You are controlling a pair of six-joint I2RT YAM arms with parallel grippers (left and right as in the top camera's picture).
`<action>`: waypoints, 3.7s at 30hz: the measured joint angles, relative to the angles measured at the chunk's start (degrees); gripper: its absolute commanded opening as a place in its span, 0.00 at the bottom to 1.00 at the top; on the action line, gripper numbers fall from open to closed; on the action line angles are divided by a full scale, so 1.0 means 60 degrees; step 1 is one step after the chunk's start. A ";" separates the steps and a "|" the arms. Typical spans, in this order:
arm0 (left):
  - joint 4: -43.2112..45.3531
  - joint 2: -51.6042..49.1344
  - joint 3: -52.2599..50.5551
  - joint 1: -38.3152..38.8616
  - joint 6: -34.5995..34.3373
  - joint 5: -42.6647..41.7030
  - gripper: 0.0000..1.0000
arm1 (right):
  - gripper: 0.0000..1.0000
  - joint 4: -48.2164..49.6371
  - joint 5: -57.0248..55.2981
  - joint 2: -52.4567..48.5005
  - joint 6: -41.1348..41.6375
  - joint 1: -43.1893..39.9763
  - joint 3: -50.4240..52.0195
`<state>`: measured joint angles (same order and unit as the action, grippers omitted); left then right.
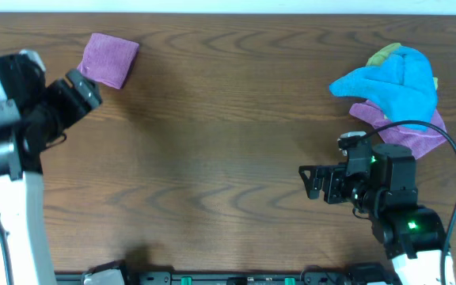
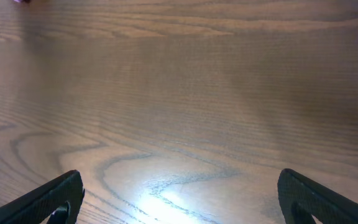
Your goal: Fold the cloth
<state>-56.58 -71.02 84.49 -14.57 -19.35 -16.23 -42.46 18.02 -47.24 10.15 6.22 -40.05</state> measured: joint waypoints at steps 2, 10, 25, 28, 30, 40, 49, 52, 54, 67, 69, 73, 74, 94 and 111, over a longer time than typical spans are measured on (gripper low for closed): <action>-0.0259 0.0408 0.0000 0.0000 0.0219 0.0175 0.95 | 0.99 0.0000 0.0000 0.0000 0.0000 0.0000 0.0000; -0.0401 0.1807 -0.0164 0.0007 0.1213 0.0648 0.95 | 0.99 0.0000 0.0000 0.0000 0.0015 0.0000 0.0000; 0.2794 0.4787 -0.4998 0.0743 0.1723 0.1213 0.95 | 0.99 0.0000 0.0000 0.0000 0.0018 0.0000 0.0004; 0.3202 0.5355 -0.5912 0.1064 0.1967 0.1213 0.95 | 0.99 0.0004 -0.0004 0.0000 0.0018 0.0000 0.0004; 0.3450 0.5883 -0.6575 0.1239 0.2160 0.1213 0.95 | 0.99 0.0004 -0.0004 0.0000 0.0018 0.0000 0.0007; 0.3497 0.8480 -0.8797 0.1344 0.2492 0.1421 0.95 | 0.99 0.0004 0.0000 0.0000 0.0018 0.0000 0.0011; 0.3468 1.0145 -1.0145 0.1869 0.2594 0.1898 0.95 | 0.99 0.0000 0.0000 0.0000 0.0018 0.0000 0.0011; 0.3464 1.0506 -1.0630 0.2102 0.2645 0.2106 0.95 | 0.99 0.0004 0.0000 0.0000 0.0018 0.0000 0.0011; 0.3464 1.0688 -1.0870 0.2211 0.2692 0.2218 0.95 | 0.99 0.0004 0.0000 0.0000 0.0018 0.0000 0.0011; 0.2240 1.1570 -1.1202 0.2280 0.2736 0.2969 0.95 | 0.99 0.0004 0.0000 0.0000 0.0018 0.0000 0.0011; 0.2004 1.1664 -1.1202 0.2280 0.2736 0.3034 0.95 | 0.99 0.0004 0.0000 0.0000 0.0018 0.0000 0.0011; 0.1610 1.1712 -1.1202 0.2280 0.2743 0.3067 0.95 | 0.99 0.0000 0.0000 0.0000 0.0018 0.0000 0.0011; 0.1541 1.1715 -1.1202 0.2280 0.2750 0.3071 0.95 | 0.99 0.0004 0.0000 0.0000 0.0018 0.0000 0.0011; 0.0845 1.1726 -1.1202 0.2280 0.3552 0.2954 0.95 | 0.99 0.0004 0.0000 0.0000 0.0018 0.0000 0.0011; 0.0769 1.1723 -1.1187 0.2280 0.3632 0.2918 0.95 | 0.99 0.0004 0.0000 0.0000 0.0018 0.0000 0.0011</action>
<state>-51.96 -0.69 17.37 -0.89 2.44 1.28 -42.44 18.02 -47.24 10.26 6.22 -39.99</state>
